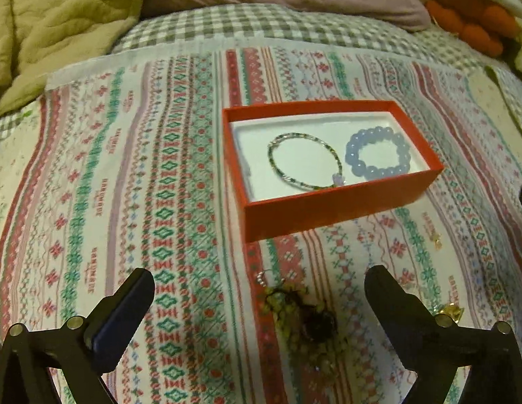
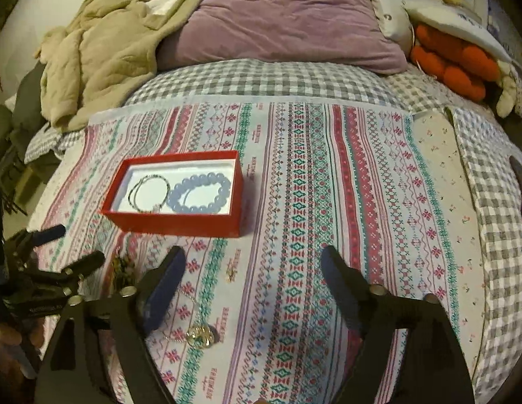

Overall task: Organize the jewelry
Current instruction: 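Move both open tools back to the remaining jewelry beside the box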

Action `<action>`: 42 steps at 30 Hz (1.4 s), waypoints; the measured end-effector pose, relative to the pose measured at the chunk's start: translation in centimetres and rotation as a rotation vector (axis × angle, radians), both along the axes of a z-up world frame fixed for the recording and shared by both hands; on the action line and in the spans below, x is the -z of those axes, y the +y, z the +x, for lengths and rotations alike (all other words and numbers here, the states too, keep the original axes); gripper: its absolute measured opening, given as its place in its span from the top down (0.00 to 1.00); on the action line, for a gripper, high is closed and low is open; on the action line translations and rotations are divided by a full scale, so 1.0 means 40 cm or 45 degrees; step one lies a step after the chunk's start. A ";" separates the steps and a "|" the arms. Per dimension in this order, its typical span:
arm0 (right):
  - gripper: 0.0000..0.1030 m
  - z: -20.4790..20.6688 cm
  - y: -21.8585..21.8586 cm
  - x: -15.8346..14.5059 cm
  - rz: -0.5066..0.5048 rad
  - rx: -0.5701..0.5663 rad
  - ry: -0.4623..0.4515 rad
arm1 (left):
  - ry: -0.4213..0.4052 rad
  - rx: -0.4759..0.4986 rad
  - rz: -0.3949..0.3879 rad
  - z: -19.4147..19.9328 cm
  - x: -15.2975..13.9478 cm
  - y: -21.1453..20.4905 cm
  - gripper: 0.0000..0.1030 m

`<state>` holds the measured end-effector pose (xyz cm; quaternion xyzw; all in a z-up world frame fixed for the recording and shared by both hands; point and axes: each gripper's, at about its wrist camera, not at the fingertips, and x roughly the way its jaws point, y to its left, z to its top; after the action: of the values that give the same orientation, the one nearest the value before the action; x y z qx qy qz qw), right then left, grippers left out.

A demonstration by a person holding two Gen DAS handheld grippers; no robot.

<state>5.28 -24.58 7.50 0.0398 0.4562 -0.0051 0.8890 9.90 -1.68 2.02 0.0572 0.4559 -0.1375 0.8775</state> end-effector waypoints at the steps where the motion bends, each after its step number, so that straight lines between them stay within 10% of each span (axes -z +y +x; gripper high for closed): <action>1: 0.10 -0.010 0.003 0.005 -0.004 -0.001 -0.003 | -0.010 -0.002 -0.001 -0.007 -0.002 0.002 0.01; 34: 0.01 -0.121 0.108 0.279 -0.121 -0.322 0.176 | 0.074 0.278 0.126 -0.104 0.172 0.035 0.00; 42: 0.20 -0.118 0.130 0.252 -0.096 -0.432 0.142 | 0.050 0.380 0.089 -0.100 0.143 0.017 0.20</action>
<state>0.58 -19.36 -2.56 -0.0715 0.5046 0.1258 0.8512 5.91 -1.01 -3.71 0.1522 0.4638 -0.2514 0.8358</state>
